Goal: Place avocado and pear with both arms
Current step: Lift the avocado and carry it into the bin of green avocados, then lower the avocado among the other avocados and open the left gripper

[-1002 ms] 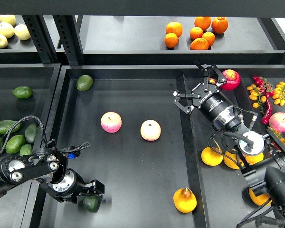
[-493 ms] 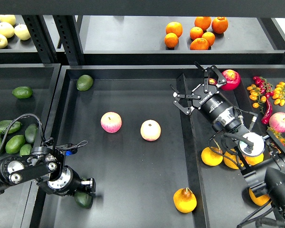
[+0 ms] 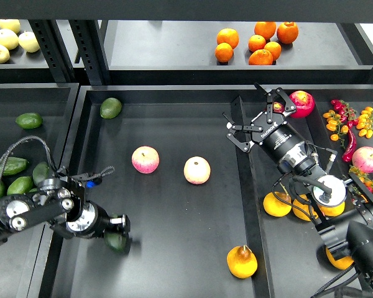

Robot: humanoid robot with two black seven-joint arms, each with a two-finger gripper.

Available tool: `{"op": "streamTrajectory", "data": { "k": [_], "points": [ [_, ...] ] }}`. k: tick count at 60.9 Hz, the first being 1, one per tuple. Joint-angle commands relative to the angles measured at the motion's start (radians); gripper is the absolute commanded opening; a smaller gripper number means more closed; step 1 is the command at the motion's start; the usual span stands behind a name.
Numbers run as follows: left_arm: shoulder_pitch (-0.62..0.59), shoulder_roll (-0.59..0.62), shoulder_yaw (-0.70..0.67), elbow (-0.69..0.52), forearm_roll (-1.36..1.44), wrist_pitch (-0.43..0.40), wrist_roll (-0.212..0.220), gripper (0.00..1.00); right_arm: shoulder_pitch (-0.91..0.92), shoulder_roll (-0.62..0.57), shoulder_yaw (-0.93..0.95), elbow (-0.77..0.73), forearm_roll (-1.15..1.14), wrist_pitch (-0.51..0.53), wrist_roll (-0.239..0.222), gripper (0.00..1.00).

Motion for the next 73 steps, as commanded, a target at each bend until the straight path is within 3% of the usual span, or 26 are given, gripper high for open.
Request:
{"op": "streamTrajectory", "data": {
  "k": [1, 33, 73],
  "points": [
    [-0.052, 0.075, 0.014, 0.009, -0.078, 0.0, 0.0, 0.32, -0.001, 0.0, 0.0, -0.002, 0.0, 0.0, 0.0, 1.0],
    [-0.059, 0.378, 0.005, 0.021, -0.224, 0.0, 0.0, 0.34, 0.0, 0.0, -0.003, -0.002, -0.002, 0.0, 0.0, 1.0],
    [0.032, 0.411, 0.002, 0.2, -0.409, 0.0, 0.0, 0.35, 0.0, 0.0, -0.023, -0.008, -0.002, 0.0, 0.0, 1.0]
  ]
}}
